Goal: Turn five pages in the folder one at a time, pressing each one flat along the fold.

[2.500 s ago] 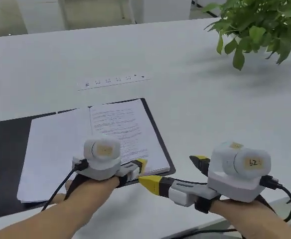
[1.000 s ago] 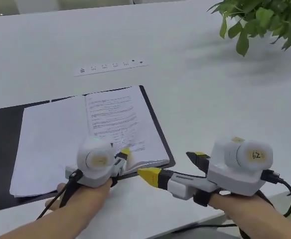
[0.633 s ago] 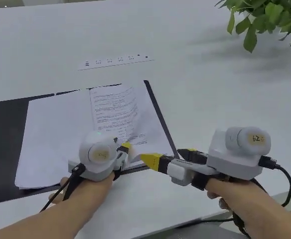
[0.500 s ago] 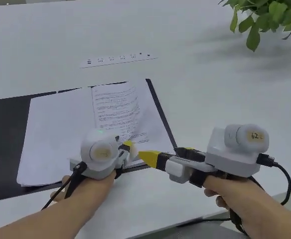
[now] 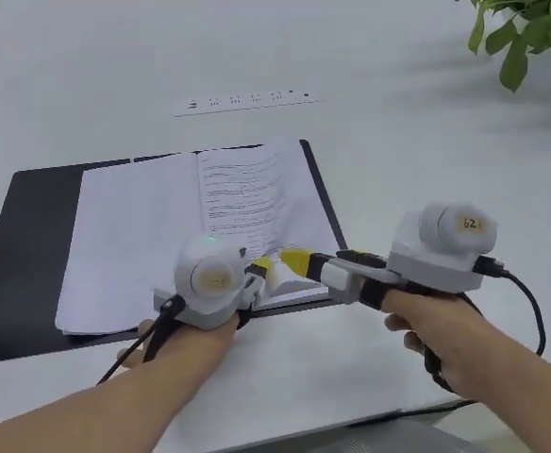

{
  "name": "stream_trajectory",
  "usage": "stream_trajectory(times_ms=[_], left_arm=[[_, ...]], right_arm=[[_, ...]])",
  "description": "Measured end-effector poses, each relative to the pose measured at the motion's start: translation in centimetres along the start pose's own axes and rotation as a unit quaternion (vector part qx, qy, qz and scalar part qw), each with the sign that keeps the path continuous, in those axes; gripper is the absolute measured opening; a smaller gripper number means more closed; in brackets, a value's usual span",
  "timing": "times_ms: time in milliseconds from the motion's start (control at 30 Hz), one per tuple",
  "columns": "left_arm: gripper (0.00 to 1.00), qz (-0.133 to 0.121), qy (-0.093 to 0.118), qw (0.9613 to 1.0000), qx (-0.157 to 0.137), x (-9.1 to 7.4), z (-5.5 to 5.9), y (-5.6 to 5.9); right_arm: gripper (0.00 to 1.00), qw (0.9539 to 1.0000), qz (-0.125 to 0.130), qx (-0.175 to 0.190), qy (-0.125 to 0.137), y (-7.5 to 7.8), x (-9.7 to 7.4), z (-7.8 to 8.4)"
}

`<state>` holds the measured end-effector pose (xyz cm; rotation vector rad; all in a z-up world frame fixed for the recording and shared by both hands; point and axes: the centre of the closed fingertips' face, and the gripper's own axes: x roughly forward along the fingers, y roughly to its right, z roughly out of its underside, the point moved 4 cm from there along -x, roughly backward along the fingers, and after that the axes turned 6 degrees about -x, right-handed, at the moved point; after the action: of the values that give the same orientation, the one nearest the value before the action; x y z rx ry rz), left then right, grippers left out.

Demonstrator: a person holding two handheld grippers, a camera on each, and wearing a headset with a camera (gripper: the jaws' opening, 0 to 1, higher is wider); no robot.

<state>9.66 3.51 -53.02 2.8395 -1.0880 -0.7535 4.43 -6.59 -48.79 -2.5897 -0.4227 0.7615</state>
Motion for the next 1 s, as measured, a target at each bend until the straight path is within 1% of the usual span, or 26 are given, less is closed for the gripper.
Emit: stream_trajectory(times_ms=[167, 267, 400, 467, 567, 667, 700, 800, 900, 933, 967, 1000], left_arm=[[0.17, 0.000, 0.001, 1.0000, -0.003, 0.0, 0.0, 0.0], [0.17, 0.000, 0.001, 1.0000, -0.004, 0.1, 0.0, -0.1], [0.17, 0.000, 0.001, 1.0000, -0.005, 0.1, 0.0, -0.1], [0.17, 0.000, 0.001, 1.0000, -0.007, 0.1, 0.0, -0.1], [0.17, 0.000, 0.001, 1.0000, -0.006, 0.1, 0.0, -0.1], [0.17, 0.000, 0.002, 1.0000, -0.007, 0.1, 0.0, -0.1], [0.17, -0.001, 0.002, 1.0000, -0.007, 0.1, 0.0, -0.1], [0.17, -0.001, 0.003, 1.0000, -0.007, 0.0, 0.0, -0.1], [0.17, -0.001, 0.002, 1.0000, -0.007, 0.1, 0.0, -0.1], [0.17, -0.002, 0.002, 1.0000, -0.007, 0.1, 0.0, -0.1], [0.17, -0.002, 0.002, 1.0000, -0.007, 0.1, 0.0, -0.1], [0.17, -0.002, 0.001, 1.0000, -0.006, 0.1, 0.0, -0.1]], right_arm=[[0.56, 1.0000, -0.002, 0.000, -0.005, 1.2, 1.0, -0.4], [0.52, 0.9999, -0.010, 0.003, -0.006, 1.7, 1.6, -0.8], [0.45, 0.9997, -0.017, 0.009, -0.017, 2.1, 2.2, -0.7], [0.44, 0.9996, -0.016, 0.010, -0.023, 2.5, 2.4, -0.6], [0.39, 0.9991, -0.020, 0.023, -0.031, 2.8, 2.5, -0.2], [0.33, 0.9986, -0.018, 0.037, -0.033, 3.2, 2.4, 0.0], [0.29, 0.9981, -0.016, 0.047, -0.036, 3.4, 2.3, 0.1], [0.20, 0.9973, -0.013, 0.058, -0.044, 3.8, 1.9, 0.5], [0.12, 0.9954, -0.013, 0.082, -0.047, 4.2, 1.6, 0.9], [0.09, 0.9938, -0.013, 0.099, -0.049, 4.3, 1.4, 1.1], [0.05, 0.9928, -0.012, 0.107, -0.052, 4.4, 1.3, 1.3], [0.02, 0.9927, -0.010, 0.107, -0.054, 4.6, 1.2, 1.4]])
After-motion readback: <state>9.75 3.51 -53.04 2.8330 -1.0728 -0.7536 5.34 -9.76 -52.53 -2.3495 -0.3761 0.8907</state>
